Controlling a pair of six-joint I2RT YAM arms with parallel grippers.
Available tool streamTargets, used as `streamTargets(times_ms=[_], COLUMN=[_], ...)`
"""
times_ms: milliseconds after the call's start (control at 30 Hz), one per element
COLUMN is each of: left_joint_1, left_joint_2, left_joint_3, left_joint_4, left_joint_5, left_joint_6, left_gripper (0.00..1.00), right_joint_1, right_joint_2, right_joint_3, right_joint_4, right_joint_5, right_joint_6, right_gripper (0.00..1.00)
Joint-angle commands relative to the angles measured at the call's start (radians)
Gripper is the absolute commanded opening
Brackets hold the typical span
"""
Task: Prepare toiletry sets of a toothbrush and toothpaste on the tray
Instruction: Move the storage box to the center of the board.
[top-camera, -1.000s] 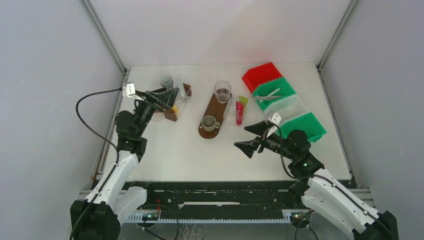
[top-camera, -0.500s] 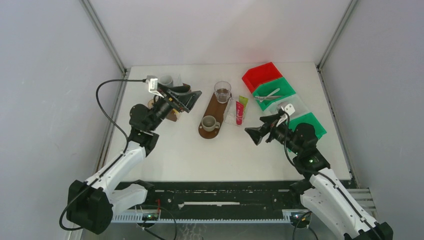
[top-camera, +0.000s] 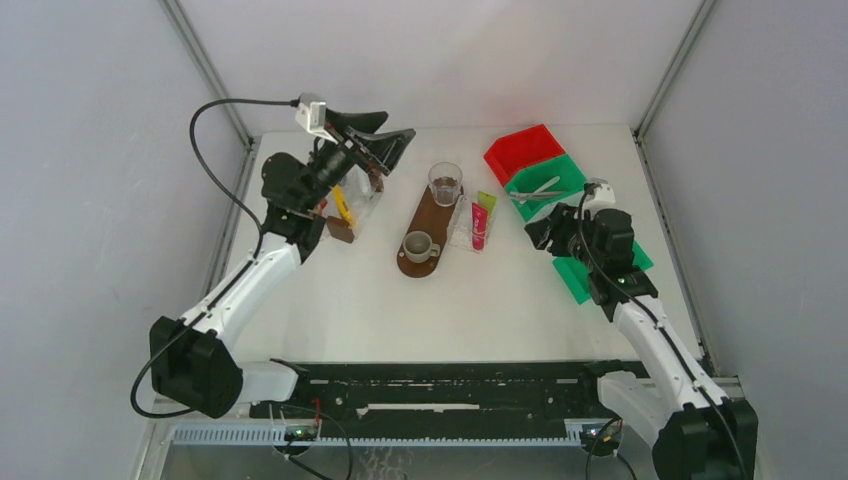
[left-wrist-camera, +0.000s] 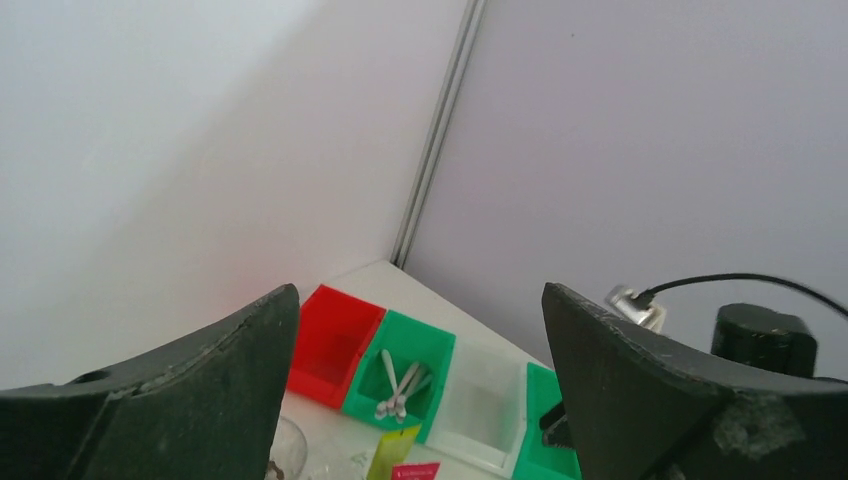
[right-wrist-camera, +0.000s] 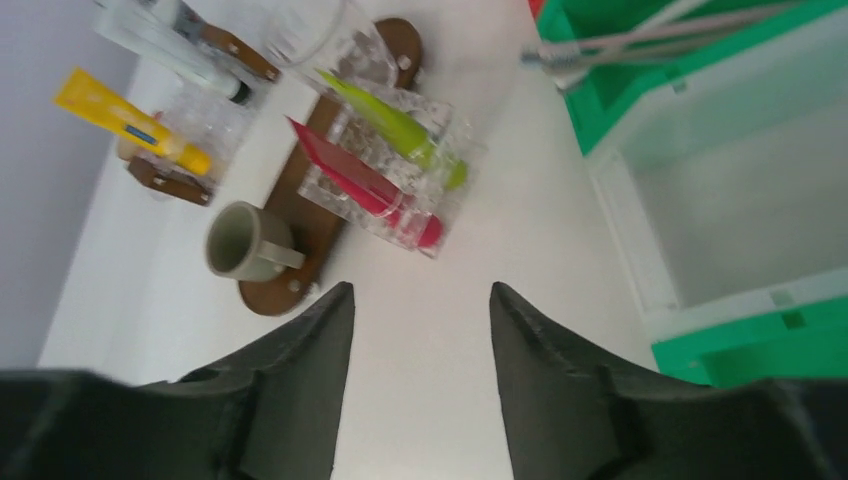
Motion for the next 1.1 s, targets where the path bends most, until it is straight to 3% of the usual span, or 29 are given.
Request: streamTargets(times_ms=[0, 200, 333, 500, 600, 700, 1067], left_joint_1=[-0.002, -0.015, -0.054, -0.143, -0.176, -0.200, -0.237], left_joint_2=[0.027, -0.017, -0.062, -0.071, -0.076, -0.077, -0.072], left_joint_3=[0.158, 0.117, 0.152, 0.215, 0.236, 0.250, 0.254], left_joint_4=[-0.056, -0.192, -0.447, -0.655, -0.704, -0.740, -0.755], left_joint_5=[0.096, 0.125, 0.055, -0.047, -0.086, -0.117, -0.120], left_joint_6=[0.091, 0.212, 0.366, 0.496, 0.522, 0.542, 0.561], left_gripper=[0.93, 0.92, 0.91, 0.91, 0.91, 0.91, 0.91], right_joint_1=[-0.005, 0.019, 0.029, 0.041, 0.050, 0.055, 0.075], right_joint_2=[0.069, 0.275, 0.388, 0.483, 0.534, 0.565, 0.604], right_joint_3=[0.062, 0.230, 0.324, 0.357, 0.352, 0.337, 0.231], right_joint_4=[-0.039, -0.186, -0.228, -0.231, -0.236, -0.239, -0.214], right_joint_5=[0.084, 0.168, 0.208, 0.149, 0.135, 0.138, 0.217], right_joint_6=[0.019, -0.133, -0.186, -0.177, -0.159, -0.147, -0.063], right_gripper=[0.55, 0.55, 0.56, 0.37, 0.24, 0.18, 0.07])
